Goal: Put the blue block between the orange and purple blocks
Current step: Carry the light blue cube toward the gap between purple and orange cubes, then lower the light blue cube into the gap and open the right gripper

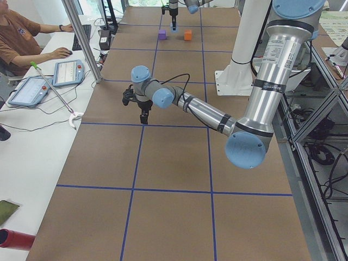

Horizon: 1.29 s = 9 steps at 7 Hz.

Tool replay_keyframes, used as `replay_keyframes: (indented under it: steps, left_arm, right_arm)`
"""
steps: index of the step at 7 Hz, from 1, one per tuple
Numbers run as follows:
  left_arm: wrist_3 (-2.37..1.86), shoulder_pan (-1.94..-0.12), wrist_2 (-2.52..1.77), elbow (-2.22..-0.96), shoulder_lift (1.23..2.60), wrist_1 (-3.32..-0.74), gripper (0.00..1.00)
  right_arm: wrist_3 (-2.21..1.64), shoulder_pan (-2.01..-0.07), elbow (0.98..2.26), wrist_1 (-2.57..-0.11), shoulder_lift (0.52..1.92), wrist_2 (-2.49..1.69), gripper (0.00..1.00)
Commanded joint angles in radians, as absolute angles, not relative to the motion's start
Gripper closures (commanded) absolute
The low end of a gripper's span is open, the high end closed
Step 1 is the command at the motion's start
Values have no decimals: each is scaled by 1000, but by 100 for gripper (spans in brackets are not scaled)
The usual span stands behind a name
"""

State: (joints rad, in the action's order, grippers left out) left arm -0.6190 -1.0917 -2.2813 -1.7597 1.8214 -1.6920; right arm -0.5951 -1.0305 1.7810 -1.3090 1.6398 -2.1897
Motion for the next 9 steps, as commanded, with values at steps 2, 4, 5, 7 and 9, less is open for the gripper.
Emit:
replay_keyframes:
  steps: [2,4,5,7,9]
  left_arm:
    - [-617,-1091,-2272,-1755,1821,-1692,0]
    - [-620,-1089,-2272,-1756,1822,-1692,0]
    - [-620,-1089,-2272,-1756,1822,-1692,0]
    - [-620,-1089,-2272,-1756,1824,-1694,0]
    - [-621,-1089,-2272,-1756,1825,-1692,0]
  right_arm:
    - [-597,-993,1728,-1308,1583,-2189,100]
    - [-597,-989,1684,-1310,1560,-2191,100]
    - [-597,-988,1683,-1310,1562,-2191,100]
    - [-598,-988,1667,-1310,1562,-2195,9]
    - [-601,-988,1681,-1307,1559,-2195,0]
